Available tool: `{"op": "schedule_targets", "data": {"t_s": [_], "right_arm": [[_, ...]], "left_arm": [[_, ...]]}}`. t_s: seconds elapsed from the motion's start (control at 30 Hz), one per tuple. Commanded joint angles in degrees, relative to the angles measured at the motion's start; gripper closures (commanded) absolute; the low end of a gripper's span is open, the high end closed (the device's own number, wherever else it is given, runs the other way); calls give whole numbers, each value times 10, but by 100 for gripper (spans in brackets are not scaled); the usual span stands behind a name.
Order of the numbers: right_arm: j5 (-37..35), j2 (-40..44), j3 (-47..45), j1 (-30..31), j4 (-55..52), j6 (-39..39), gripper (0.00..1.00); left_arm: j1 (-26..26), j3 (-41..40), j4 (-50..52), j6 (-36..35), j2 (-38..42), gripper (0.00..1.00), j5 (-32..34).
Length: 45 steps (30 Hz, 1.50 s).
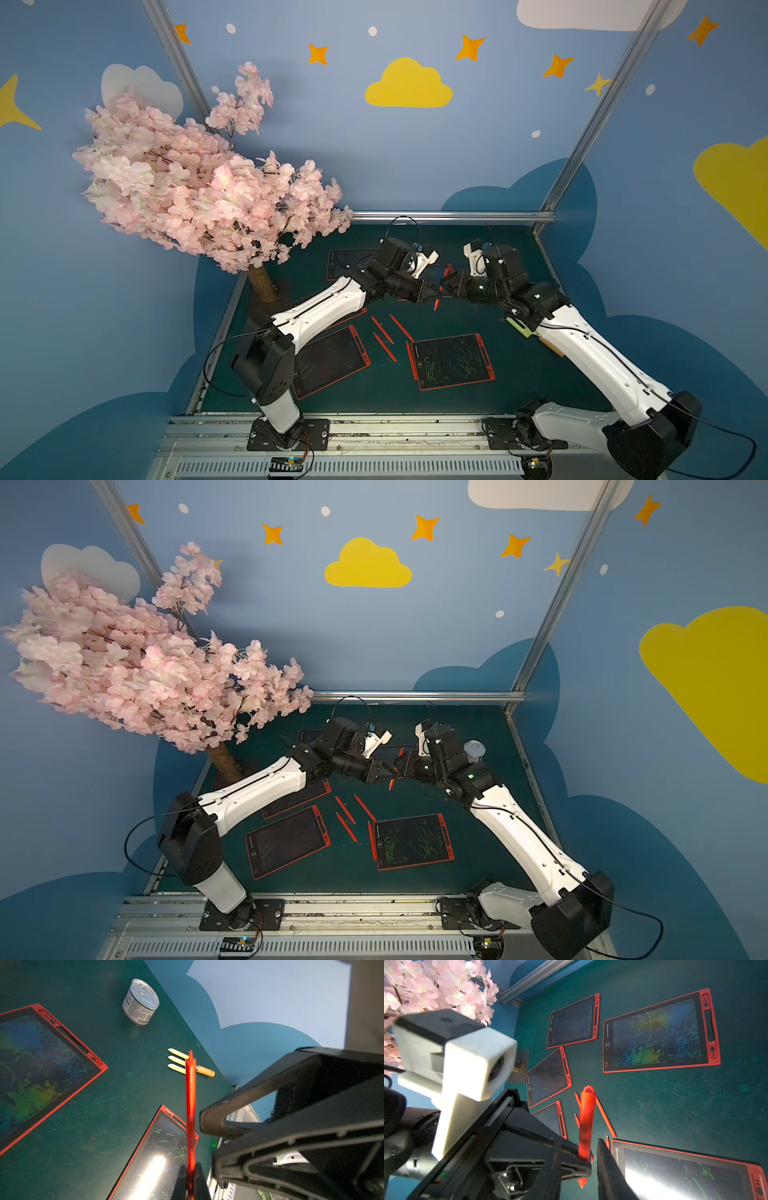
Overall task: Place the stylus back onto the writing tablet
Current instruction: Place the stylus on the writing tablet.
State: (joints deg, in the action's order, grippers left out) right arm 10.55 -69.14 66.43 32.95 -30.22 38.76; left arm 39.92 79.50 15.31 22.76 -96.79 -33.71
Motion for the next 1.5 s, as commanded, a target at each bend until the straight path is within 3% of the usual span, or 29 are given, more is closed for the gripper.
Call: {"op": "schedule_targets", "data": {"t_s": [0.0, 0.53, 1.2, 1.47], "right_arm": [[-2, -4, 9, 6, 11, 5, 72], [-22, -4, -8, 4, 28, 19, 78], [-5, -7, -19, 5, 17, 27, 76], [-8, -5, -22, 5, 18, 28, 81]], "left_arm": [[2, 4, -10, 8, 1, 97, -10], [2, -1, -18, 8, 7, 97, -14], [2, -3, -17, -3, 14, 97, -5], [2, -5, -18, -4, 14, 97, -7]]}}
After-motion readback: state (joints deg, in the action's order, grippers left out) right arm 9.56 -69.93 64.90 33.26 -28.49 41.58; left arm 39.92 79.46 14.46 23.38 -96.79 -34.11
